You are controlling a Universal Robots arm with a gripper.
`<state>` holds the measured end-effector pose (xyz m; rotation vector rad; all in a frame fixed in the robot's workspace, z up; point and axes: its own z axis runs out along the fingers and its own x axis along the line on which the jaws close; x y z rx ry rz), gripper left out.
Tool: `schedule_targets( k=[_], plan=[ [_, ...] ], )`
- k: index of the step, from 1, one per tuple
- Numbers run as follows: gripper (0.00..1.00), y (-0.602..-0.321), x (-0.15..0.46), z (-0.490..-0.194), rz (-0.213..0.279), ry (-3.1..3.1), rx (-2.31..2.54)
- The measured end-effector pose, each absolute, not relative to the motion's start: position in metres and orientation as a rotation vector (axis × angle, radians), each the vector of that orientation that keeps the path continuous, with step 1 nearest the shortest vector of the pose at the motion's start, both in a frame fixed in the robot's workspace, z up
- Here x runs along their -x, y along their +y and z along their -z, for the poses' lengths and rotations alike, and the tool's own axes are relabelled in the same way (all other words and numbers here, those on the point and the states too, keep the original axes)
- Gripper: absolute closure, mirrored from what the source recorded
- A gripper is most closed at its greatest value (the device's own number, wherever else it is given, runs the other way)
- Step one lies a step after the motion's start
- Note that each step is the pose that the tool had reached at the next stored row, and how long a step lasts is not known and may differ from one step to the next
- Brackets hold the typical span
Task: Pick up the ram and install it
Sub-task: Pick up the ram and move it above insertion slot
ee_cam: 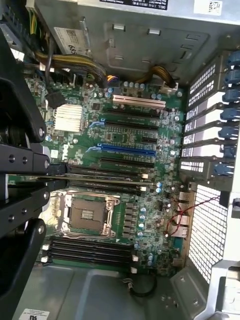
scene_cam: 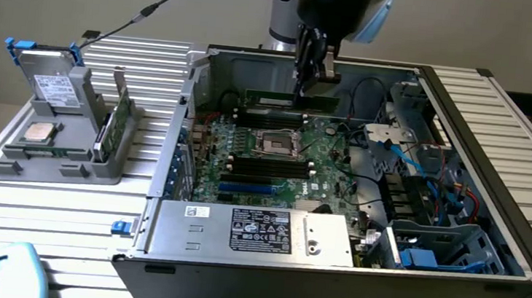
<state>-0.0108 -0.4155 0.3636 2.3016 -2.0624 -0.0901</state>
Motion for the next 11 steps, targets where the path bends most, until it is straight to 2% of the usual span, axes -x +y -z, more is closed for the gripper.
schedule_targets(
  k=[11],
  plan=[
    [0.86, -0.412, 0.011, -0.344, 0.090, -2.131, -2.242]
  ],
)
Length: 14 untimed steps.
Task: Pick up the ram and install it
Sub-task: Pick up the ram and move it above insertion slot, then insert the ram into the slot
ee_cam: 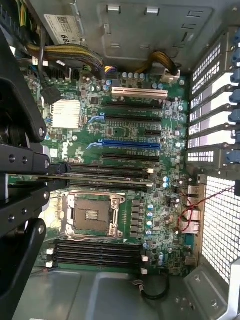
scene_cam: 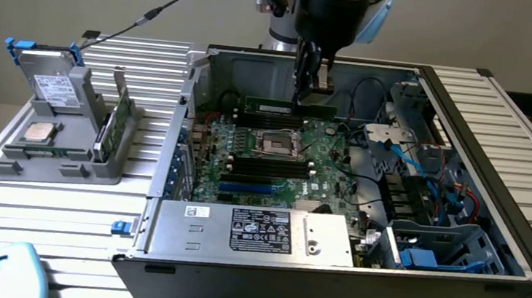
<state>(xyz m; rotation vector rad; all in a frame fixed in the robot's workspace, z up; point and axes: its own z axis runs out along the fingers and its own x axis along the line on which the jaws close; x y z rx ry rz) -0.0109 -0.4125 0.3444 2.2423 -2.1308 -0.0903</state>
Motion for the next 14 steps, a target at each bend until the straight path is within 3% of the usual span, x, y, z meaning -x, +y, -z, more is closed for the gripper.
schedule_targets(
  k=[14],
  plan=[
    [0.86, -0.412, 0.017, -0.319, 0.091, -2.138, -2.236]
  ],
)
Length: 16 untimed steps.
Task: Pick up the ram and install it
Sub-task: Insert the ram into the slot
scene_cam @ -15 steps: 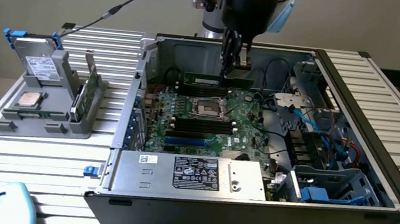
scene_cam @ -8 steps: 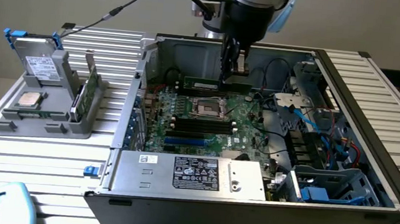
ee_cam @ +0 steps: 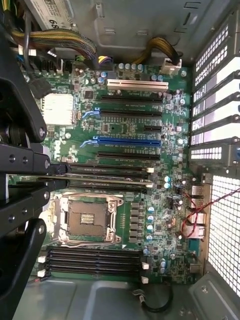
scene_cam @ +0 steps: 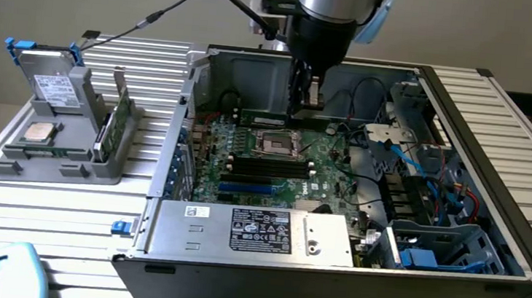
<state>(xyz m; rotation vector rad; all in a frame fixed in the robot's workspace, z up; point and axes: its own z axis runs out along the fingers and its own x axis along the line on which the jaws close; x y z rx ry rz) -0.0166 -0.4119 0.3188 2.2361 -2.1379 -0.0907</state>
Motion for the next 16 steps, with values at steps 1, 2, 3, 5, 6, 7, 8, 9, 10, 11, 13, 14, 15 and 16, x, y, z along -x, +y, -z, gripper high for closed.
schedule_targets(
  k=[1, 2, 3, 5, 6, 7, 8, 9, 10, 11, 13, 14, 15, 16],
  plan=[
    [0.86, -0.412, 0.017, -0.317, 0.091, -2.138, -2.236],
    [0.86, -0.412, 0.018, -0.315, 0.091, -2.138, -2.236],
    [0.86, -0.412, 0.018, -0.313, 0.091, -2.137, -2.237],
    [0.86, -0.412, 0.019, -0.310, 0.091, -2.134, -2.239],
    [0.86, -0.412, 0.019, -0.308, 0.090, -2.132, -2.241],
    [0.86, -0.412, 0.019, -0.306, 0.090, -2.130, -2.244],
    [0.86, -0.412, 0.019, -0.304, 0.090, -2.126, -2.246],
    [0.86, -0.412, 0.019, -0.302, 0.090, -2.123, -2.250],
    [0.86, -0.412, 0.019, -0.301, 0.090, -2.118, -2.254],
    [0.86, -0.412, 0.019, -0.299, 0.090, -2.112, -2.259],
    [0.86, -0.412, 0.019, -0.295, 0.089, -2.100, -2.270],
    [0.86, -0.412, 0.019, -0.293, 0.089, -2.094, -2.275],
    [0.86, -0.412, 0.019, -0.292, 0.089, -2.089, -2.280],
    [0.86, -0.412, 0.019, -0.290, 0.089, -2.083, -2.285]
  ],
)
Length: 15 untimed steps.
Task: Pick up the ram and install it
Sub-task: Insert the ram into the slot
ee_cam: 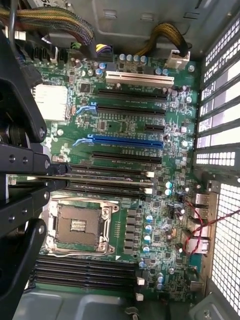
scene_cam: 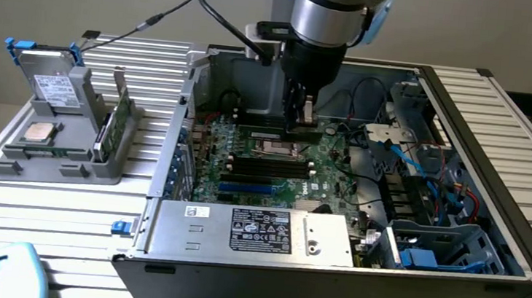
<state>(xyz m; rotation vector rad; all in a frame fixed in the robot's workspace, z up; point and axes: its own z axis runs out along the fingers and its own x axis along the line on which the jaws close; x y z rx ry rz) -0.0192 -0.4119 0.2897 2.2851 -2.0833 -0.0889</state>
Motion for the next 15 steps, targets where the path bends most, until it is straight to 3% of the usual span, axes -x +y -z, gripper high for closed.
schedule_targets(
  k=[15],
  plan=[
    [0.86, -0.412, 0.019, -0.263, 0.090, -2.123, -2.250]
  ],
)
